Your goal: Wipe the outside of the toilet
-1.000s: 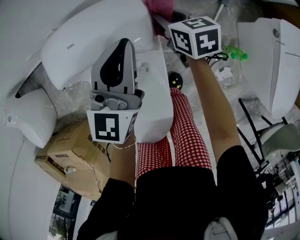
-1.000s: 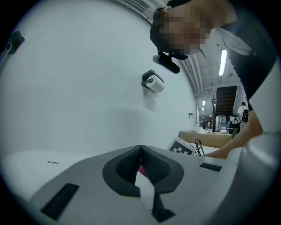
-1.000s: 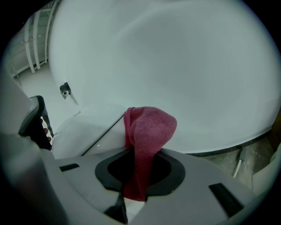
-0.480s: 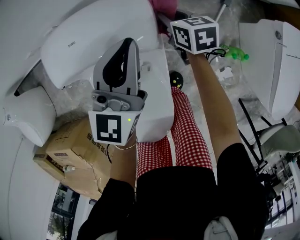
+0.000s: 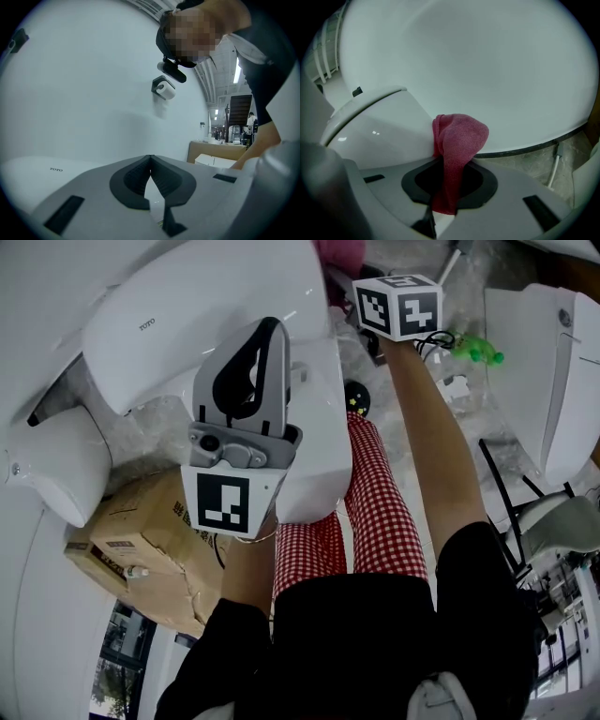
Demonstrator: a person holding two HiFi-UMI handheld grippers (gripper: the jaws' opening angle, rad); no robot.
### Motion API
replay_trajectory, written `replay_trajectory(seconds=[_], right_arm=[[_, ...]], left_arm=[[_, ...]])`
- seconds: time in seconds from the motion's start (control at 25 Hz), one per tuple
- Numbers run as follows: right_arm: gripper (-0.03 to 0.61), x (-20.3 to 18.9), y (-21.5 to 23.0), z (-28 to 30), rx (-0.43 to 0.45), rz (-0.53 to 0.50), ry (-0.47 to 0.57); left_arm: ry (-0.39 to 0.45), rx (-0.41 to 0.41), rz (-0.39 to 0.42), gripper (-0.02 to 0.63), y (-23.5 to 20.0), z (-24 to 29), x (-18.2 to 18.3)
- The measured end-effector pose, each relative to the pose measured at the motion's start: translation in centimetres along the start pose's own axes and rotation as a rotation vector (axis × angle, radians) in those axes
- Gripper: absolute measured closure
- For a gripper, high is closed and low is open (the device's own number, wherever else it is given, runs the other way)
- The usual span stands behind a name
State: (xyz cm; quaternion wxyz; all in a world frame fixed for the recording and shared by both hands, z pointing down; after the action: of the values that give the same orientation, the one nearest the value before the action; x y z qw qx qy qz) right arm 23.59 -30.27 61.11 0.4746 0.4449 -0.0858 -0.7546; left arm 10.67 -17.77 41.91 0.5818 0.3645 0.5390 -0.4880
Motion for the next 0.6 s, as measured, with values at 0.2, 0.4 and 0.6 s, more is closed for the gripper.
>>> replay_trajectory(seconds=[0.2, 0.4, 0.6], right_arm=[[0.492, -1.1, 1.1, 1.3, 0.020, 0.014, 0.011], [0.492, -1.1, 1.2, 1.5, -0.017, -0.004, -0.041], [0.492, -1.6, 1.6, 2.2, -0.035, -0.006, -0.064]], left_arm=[[0.003, -0.001, 0.001, 0.610, 0.0, 0.0, 0.0], [-0.002, -0.002, -0.002, 0.610, 0.0, -0.1, -0.2], [-0.001, 0.001, -0.003, 0.610, -0.1, -0.1, -0.2]])
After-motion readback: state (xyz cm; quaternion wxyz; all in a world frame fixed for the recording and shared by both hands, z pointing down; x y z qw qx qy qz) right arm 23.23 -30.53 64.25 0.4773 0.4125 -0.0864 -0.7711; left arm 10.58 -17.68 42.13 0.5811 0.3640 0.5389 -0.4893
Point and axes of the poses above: the fingertips, and each gripper's own axes: z forward along the fingers, y to its right, x out of its top, the point moved 7 cm from there along -z, backward along the fingers, and after that the axes turned 8 degrees about x, right-handed, at the moved point
